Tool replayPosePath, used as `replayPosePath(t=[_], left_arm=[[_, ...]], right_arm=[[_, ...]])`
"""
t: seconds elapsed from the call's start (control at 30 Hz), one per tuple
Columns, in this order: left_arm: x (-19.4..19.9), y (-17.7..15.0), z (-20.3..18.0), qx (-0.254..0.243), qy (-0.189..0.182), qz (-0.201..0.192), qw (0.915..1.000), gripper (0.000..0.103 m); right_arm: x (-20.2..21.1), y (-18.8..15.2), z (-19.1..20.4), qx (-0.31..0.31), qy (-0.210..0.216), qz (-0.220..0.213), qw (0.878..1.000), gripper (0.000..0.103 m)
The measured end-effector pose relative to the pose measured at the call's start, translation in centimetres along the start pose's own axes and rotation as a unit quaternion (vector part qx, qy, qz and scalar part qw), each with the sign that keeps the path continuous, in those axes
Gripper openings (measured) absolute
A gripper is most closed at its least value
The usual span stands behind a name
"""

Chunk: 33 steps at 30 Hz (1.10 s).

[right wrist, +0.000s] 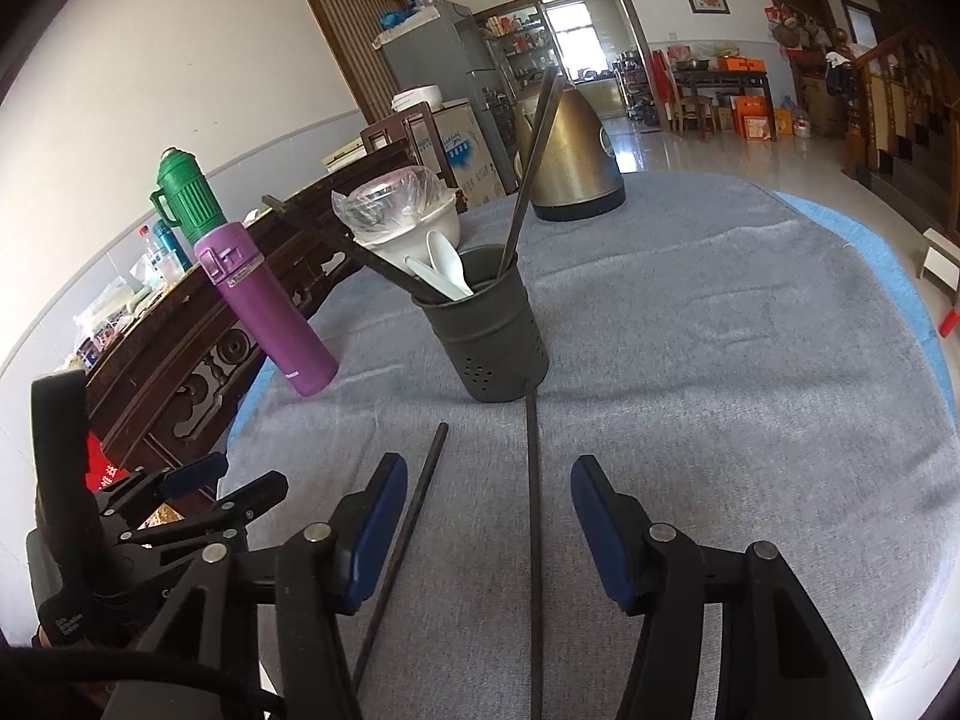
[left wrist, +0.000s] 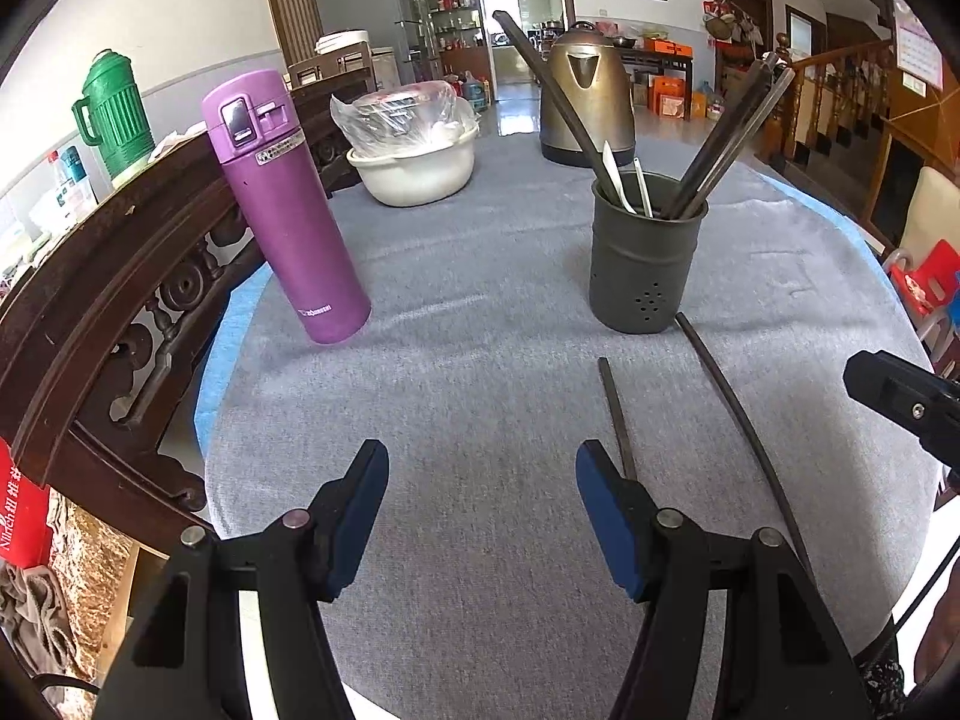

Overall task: Organize utensils
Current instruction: 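Move both grippers back down to the last two chopsticks on the cloth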

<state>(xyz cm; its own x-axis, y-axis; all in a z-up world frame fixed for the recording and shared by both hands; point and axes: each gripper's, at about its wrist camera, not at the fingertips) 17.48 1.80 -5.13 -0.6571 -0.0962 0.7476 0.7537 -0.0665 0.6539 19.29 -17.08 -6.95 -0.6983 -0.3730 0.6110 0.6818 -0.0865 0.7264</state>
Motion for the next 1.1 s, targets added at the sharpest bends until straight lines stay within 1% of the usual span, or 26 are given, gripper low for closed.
replayPosePath(t=[0.63, 0.73, 0.83, 0.9, 0.97, 1.1], left_arm=[[-0.9, -0.1, -0.3, -0.006, -0.004, 0.017, 0.9998, 0.066], [-1.0, -0.1, -0.3, -0.006, -0.004, 0.018, 0.9998, 0.066], [-1.2, 0.0, -0.3, -0.006, -0.004, 0.022, 0.9997, 0.066], [-1.3, 0.0, -0.3, -0.006, -0.005, 0.024, 0.9997, 0.066], [-1.4, 0.0, -0.4, -0.007, -0.005, 0.026, 0.9996, 0.066], [-1.8, -0.1, -0.5, -0.009, -0.007, 0.032, 0.9994, 0.066]], right_arm=[[-0.9, -0.2, -0.3, -0.009, 0.005, 0.013, 1.000, 0.060], [-1.1, -0.2, -0.4, -0.010, 0.007, 0.018, 1.000, 0.055], [-1.4, -0.3, -0.5, -0.013, 0.005, 0.025, 1.000, 0.053], [-1.7, -0.4, -0.6, -0.015, 0.005, 0.031, 0.999, 0.045], [-2.1, -0.5, -0.7, -0.016, 0.000, 0.042, 0.999, 0.040], [-2.9, -0.7, -1.0, -0.024, -0.005, 0.059, 0.998, 0.040]])
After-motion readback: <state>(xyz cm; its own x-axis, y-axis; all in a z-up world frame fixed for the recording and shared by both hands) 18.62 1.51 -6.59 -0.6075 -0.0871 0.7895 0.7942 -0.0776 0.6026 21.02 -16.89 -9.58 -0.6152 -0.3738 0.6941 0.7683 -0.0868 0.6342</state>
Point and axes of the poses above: each gripper's, at about its wrist camera, not at the fingertips, and x roughly against the way its jaws point, z to its left, y to its top, and after that the axes turned 2 degrees about x, right-handed
